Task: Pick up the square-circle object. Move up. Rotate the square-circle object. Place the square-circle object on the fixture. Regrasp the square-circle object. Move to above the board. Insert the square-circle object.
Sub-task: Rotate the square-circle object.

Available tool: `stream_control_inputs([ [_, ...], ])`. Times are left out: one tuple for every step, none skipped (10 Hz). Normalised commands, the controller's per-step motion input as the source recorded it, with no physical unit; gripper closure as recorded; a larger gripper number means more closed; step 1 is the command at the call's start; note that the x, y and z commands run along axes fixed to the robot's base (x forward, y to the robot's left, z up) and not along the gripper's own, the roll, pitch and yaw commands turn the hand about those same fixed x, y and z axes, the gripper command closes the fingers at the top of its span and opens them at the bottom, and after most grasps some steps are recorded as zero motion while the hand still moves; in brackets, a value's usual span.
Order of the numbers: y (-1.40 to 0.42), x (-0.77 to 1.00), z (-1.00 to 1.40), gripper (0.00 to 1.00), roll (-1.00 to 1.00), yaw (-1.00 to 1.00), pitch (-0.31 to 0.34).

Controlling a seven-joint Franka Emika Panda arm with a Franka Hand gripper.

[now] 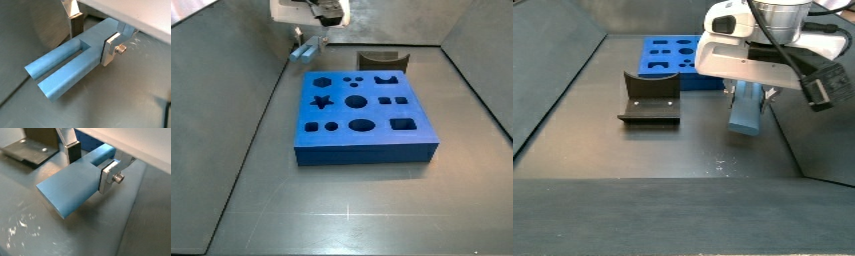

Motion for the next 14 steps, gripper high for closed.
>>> stream_control_inputs([
  [0.01, 0.0, 0.01, 1.0, 0.0, -1.0, -0.001],
  [0.01, 0.0, 0.01, 1.0, 0.0, -1.0, -0.001],
  [0.01, 0.0, 0.01, 1.0, 0.0, -1.0, -0.001],
  [0.01, 0.0, 0.01, 1.0, 0.0, -1.0, -0.001],
  [0.01, 0.0, 0.01, 1.0, 0.0, -1.0, -0.001],
  [0.01, 0.0, 0.01, 1.0, 0.0, -1.0, -0.001],
  [0.01, 0.0, 0.01, 1.0, 0.0, -1.0, -0.001],
  [0.01, 0.0, 0.01, 1.0, 0.0, -1.0, -0.001],
  [0.01, 0.0, 0.01, 1.0, 0.0, -1.0, -0.001],
  [0.01, 0.0, 0.01, 1.0, 0.0, -1.0, -0.001],
  [0.01, 0.0, 0.01, 1.0, 0.0, -1.0, -0.001],
  [0.01, 0.0, 0.01, 1.0, 0.0, -1.0, -0.001],
  [0.01, 0.0, 0.01, 1.0, 0.0, -1.0, -0.001],
  [0.01, 0.0, 0.01, 1.0, 0.0, -1.0, -0.001],
])
